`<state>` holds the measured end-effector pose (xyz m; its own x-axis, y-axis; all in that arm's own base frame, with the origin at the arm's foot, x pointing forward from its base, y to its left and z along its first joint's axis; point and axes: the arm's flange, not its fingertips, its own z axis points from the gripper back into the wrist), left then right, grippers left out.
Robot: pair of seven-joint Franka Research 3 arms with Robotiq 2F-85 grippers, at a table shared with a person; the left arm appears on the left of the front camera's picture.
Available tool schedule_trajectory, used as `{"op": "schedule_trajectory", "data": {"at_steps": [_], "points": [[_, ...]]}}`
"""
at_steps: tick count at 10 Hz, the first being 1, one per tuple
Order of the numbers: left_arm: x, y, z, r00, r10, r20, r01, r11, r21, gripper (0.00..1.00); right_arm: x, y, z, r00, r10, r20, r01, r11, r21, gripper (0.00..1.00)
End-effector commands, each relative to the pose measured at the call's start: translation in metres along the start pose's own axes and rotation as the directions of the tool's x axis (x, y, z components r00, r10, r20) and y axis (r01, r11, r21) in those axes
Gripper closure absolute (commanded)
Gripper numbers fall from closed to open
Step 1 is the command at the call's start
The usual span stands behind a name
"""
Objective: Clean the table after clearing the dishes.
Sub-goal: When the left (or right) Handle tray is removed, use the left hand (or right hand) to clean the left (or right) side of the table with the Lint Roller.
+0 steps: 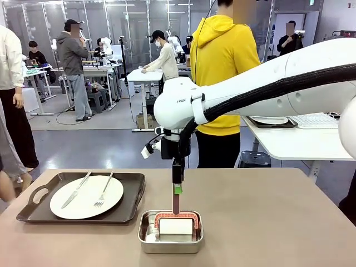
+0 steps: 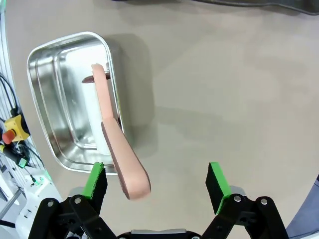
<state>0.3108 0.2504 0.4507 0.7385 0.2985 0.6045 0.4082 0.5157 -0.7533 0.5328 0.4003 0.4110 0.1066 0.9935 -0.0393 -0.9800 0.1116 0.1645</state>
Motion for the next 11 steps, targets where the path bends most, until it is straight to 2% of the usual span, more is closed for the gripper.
{"op": "schedule_trajectory", "data": {"at_steps": [1,6,9,11], "points": [[0.0,-0.002,0.003,1.0,-0.007,0.009,0.007,1.0,-0.012,0.0,0.002,0.003,0.008,1.0,0.006,0.005,-0.006,0.999,0.034,0.0],[0.0,-0.002,0.003,1.0,-0.007,0.009,0.007,1.0,-0.012,0.0,0.001,0.003,0.005,0.999,0.041,0.013,-0.042,0.994,0.097,0.0],[0.0,-0.002,0.003,1.0,-0.007,0.009,0.007,1.0,-0.012,0.0,0.003,0.004,0.002,0.997,0.056,0.054,-0.061,0.993,0.103,0.0],[0.0,-0.002,0.003,1.0,-0.007,0.009,0.007,1.0,-0.012,0.0,0.007,0.004,-0.007,0.997,0.06,0.037,-0.064,0.991,0.118,0.0]]}}
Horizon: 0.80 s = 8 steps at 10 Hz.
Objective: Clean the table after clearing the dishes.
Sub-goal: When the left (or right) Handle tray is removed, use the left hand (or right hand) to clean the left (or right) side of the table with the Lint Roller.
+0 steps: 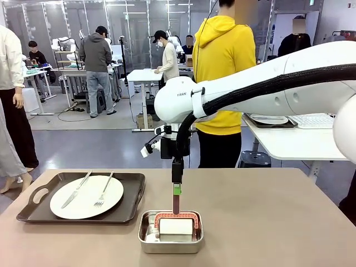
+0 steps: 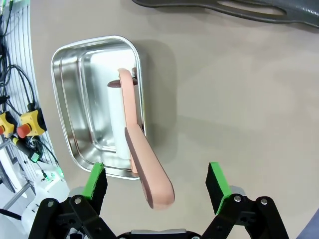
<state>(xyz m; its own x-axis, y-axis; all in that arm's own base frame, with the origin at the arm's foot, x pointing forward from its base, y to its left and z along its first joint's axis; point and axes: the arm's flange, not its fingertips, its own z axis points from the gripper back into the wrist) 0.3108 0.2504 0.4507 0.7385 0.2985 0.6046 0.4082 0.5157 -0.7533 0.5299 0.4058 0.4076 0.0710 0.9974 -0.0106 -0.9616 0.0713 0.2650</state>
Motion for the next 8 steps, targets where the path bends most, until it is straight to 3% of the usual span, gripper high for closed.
{"op": "schedule_trajectory", "data": {"at_steps": [1,6,7,8], "points": [[-0.0004,-0.0016,0.0025,1.0,-0.007,0.009,0.007,1.0,-0.012,0.0,0.0024,-0.0004,-0.006,1.0,0.025,0.013,-0.026,0.999,0.023,0.0],[-0.0004,-0.0016,0.0025,1.0,-0.007,0.009,0.007,1.0,-0.012,0.0,0.0006,0.0019,-0.0072,1.0,0.027,0.005,-0.027,0.999,0.028,0.0],[-0.0004,-0.0016,0.0025,1.0,-0.007,0.009,0.007,1.0,-0.012,0.0,0.0022,0.002,-0.0093,1.0,0.03,0.005,-0.03,0.999,0.041,0.27],[-0.0004,-0.0016,0.0025,1.0,-0.007,0.009,0.007,1.0,-0.012,0.0,0.0038,0.0016,-0.0121,1.0,0.017,-0.01,-0.016,0.999,0.045,0.41]]}}
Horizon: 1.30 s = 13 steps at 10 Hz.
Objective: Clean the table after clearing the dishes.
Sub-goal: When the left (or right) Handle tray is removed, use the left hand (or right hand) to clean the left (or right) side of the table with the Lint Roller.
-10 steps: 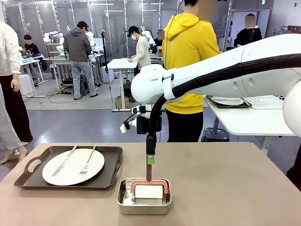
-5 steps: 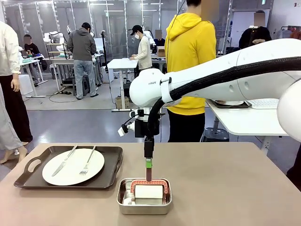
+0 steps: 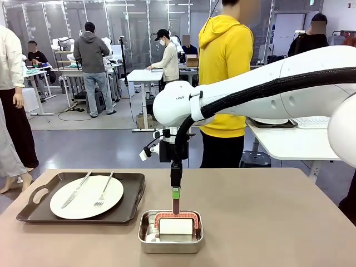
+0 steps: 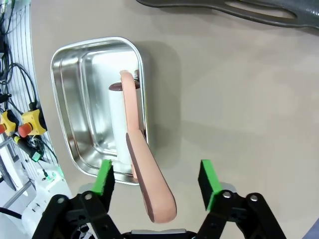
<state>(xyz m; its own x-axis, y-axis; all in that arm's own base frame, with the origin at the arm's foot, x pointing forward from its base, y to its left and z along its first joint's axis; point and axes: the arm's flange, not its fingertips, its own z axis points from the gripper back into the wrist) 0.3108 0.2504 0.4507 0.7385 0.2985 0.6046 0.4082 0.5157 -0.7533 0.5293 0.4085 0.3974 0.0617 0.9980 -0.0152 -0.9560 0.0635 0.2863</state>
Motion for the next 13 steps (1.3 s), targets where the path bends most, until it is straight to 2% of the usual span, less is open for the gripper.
{"op": "schedule_trajectory", "data": {"at_steps": [1,3,5,6,7,8,9,10,13], "points": [[0.0,-0.002,0.003,1.0,-0.007,0.009,0.007,1.0,-0.012,0.0,0.002,0.003,-0.002,1.0,0.005,-0.002,-0.005,1.0,0.022,0.71],[0.0,-0.002,0.003,1.0,-0.007,0.009,0.007,1.0,-0.012,0.0,0.002,0.003,-0.002,1.0,-0.003,-0.008,0.003,1.0,0.022,1.0],[0.0,-0.002,0.003,1.0,-0.007,0.009,0.007,1.0,-0.012,0.0,0.004,0.006,-0.001,1.0,0.003,0.001,-0.003,1.0,0.026,1.0],[0.0,-0.002,0.003,1.0,-0.007,0.009,0.007,1.0,-0.012,0.0,0.006,0.009,-0.001,1.0,0.005,0.014,-0.006,1.0,0.028,0.94],[0.0,-0.002,0.003,1.0,-0.007,0.009,0.007,1.0,-0.012,0.0,0.007,0.014,0.0,1.0,0.009,0.006,-0.009,1.0,0.024,1.0],[0.0,-0.002,0.003,1.0,-0.007,0.009,0.007,1.0,-0.012,0.0,0.008,0.017,0.002,1.0,-0.007,-0.005,0.007,1.0,0.018,1.0],[0.0,-0.002,0.003,1.0,-0.007,0.009,0.007,1.0,-0.012,0.0,0.008,0.022,0.01,0.999,-0.028,0.032,0.028,1.0,0.014,1.0],[0.0,-0.002,0.003,1.0,-0.007,0.009,0.007,1.0,-0.012,0.0,0.006,0.031,0.019,0.999,-0.032,0.02,0.031,0.999,0.011,0.96],[0.0,-0.002,0.003,1.0,-0.007,0.009,0.007,1.0,-0.012,0.0,-0.017,0.071,0.08,0.993,-0.112,0.04,0.115,0.991,-0.069,0.96]]}}
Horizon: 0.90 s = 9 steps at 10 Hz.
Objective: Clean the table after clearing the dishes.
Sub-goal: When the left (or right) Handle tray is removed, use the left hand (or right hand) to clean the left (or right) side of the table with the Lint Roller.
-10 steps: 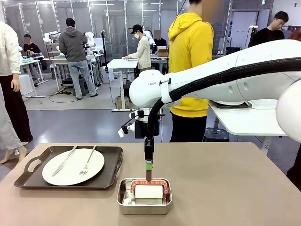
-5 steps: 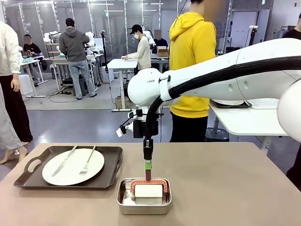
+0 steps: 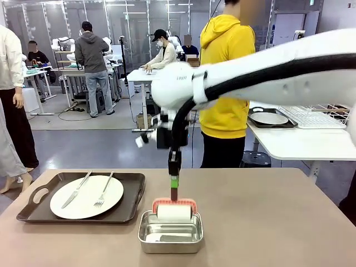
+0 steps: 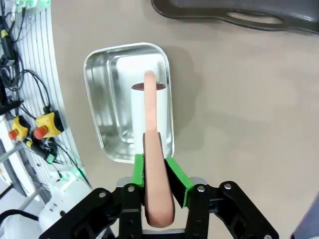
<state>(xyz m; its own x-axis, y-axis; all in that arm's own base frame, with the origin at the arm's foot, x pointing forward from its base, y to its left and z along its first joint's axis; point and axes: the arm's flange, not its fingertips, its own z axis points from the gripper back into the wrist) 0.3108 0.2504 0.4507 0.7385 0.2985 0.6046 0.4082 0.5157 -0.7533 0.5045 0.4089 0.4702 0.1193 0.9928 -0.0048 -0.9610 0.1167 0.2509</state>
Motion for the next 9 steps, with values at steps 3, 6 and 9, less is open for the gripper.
{"op": "schedule_trajectory", "data": {"at_steps": [3,6,9], "points": [[0.0,-0.002,0.003,1.0,-0.007,0.009,0.007,1.0,-0.012,0.0,-0.046,0.04,0.07,0.981,-0.135,0.141,0.149,0.984,-0.094,0.96],[0.0,-0.002,0.003,1.0,-0.007,0.009,0.007,1.0,-0.012,0.0,-0.054,0.047,0.074,0.981,-0.14,0.136,0.158,0.979,-0.132,0.96],[0.0,-0.002,0.003,1.0,-0.007,0.009,0.007,1.0,-0.012,0.0,-0.051,0.035,0.101,0.98,-0.133,0.148,0.151,0.982,-0.115,0.96]]}}
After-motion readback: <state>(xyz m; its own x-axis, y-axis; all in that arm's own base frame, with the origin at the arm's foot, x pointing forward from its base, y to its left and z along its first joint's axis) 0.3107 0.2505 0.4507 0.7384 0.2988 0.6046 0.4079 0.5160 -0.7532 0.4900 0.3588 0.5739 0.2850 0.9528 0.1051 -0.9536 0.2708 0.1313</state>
